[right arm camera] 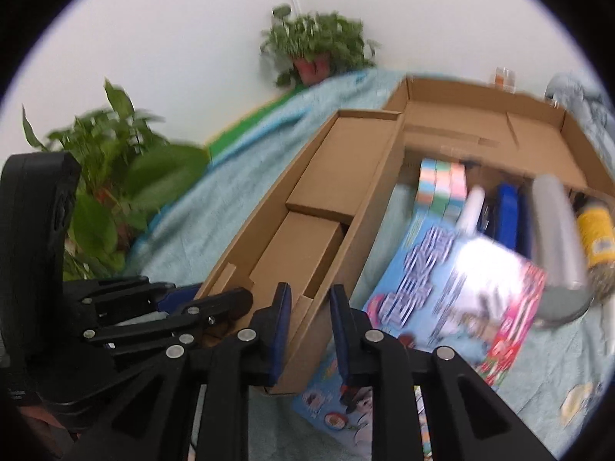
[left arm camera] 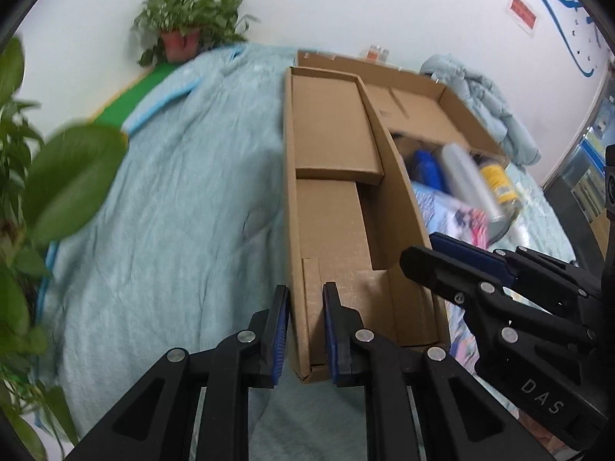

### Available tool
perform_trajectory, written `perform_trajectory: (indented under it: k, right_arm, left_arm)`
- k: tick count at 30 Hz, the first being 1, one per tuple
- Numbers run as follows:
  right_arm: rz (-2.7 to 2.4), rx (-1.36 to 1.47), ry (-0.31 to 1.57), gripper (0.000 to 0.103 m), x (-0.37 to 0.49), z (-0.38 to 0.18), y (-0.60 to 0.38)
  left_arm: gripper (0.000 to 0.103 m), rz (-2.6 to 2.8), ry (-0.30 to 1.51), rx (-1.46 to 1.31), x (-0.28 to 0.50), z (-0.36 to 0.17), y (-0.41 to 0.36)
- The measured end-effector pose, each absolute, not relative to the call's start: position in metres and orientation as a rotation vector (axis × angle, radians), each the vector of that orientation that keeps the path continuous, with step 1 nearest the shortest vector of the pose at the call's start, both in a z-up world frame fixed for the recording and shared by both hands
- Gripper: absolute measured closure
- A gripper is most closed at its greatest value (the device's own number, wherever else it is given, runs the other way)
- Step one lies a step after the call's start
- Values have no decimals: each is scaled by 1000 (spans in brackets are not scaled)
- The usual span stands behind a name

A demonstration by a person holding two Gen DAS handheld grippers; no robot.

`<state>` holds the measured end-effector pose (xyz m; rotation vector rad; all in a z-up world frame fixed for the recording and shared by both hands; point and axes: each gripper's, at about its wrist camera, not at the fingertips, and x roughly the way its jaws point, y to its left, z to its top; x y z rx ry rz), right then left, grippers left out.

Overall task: Organize rigid objects
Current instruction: 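Lift the cardboard insert with both grippers and lower it into the large box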

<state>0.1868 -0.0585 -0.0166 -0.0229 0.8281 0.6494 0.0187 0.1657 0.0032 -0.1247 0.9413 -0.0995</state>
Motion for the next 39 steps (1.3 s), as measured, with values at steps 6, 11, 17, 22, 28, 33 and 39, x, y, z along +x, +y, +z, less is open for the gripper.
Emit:
perform_trajectory:
  k: [6, 11, 17, 22, 28, 33, 39]
  right_arm:
    - [626, 14, 715, 84, 219, 24, -78]
    - [574, 26, 661, 84, 267, 48, -95]
    - [549, 45, 643, 84, 337, 62, -105]
    - [565, 55, 691, 84, 391, 65, -104]
    - [595, 56, 754, 84, 434, 61, -86]
    - [625, 80, 851, 84, 471, 33, -74]
    - [643, 105, 970, 85, 493, -14, -69]
  left_arm:
    - [88, -125, 834, -93, 63, 58, 143]
    - [88, -137, 788, -52, 130, 92, 116]
    - [88, -109, 786, -33, 224, 115, 97]
    - [88, -96, 806, -20, 292, 119, 92]
    - [88, -79, 858, -43, 364, 98, 108]
    - [88, -69, 937, -52, 398, 55, 129]
    - [87, -35, 1028, -16, 414, -3, 135]
